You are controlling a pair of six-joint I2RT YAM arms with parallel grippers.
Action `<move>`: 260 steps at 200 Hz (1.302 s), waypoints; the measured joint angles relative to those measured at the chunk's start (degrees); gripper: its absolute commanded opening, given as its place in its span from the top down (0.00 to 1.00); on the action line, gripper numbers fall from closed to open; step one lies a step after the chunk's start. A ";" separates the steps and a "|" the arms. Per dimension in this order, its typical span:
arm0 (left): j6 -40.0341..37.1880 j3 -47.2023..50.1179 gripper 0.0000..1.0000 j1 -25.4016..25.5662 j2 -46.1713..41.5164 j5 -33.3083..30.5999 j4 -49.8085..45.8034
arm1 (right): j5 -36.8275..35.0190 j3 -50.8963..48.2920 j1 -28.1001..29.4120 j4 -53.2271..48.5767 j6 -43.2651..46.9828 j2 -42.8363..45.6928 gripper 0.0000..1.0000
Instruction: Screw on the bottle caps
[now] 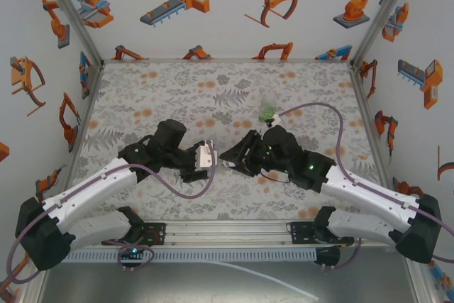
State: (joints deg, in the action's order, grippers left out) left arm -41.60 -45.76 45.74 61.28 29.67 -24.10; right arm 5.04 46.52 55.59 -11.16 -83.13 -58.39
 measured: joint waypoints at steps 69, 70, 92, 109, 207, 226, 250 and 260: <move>0.00 -0.02 1.00 0.00 0.44 1.46 0.96 | -0.20 5.53 0.00 -4.61 7.10 -1.79 0.44; -0.02 -0.02 1.00 0.00 0.44 1.46 0.96 | -0.20 5.62 0.00 -4.72 7.19 -1.84 0.44; 0.00 -0.09 1.00 0.00 0.72 1.60 0.98 | -0.20 7.91 0.00 -6.69 10.25 -2.73 0.42; -0.02 -0.20 1.00 0.00 0.79 1.75 0.96 | -0.31 9.53 -0.02 -9.09 13.20 -3.02 0.40; -0.22 -0.26 1.00 0.00 0.85 3.23 0.96 | -2.73 14.25 -1.53 -15.45 50.25 2.16 0.43; -0.33 -0.26 1.00 0.00 0.83 3.91 0.96 | 1.86 14.25 -1.53 -14.08 60.94 5.55 0.44; -0.55 -0.26 1.00 0.00 0.83 4.70 0.96 | 9.22 12.74 -1.53 -11.37 74.07 9.05 0.44; -0.66 -0.26 1.00 0.00 0.83 4.90 0.96 | 12.07 11.39 -1.53 -10.40 79.43 10.10 0.44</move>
State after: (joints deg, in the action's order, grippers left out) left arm -42.26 -46.02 45.74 62.11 34.57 -23.14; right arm 17.10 57.91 54.06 -21.56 -3.70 -48.29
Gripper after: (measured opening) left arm 0.544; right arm 0.562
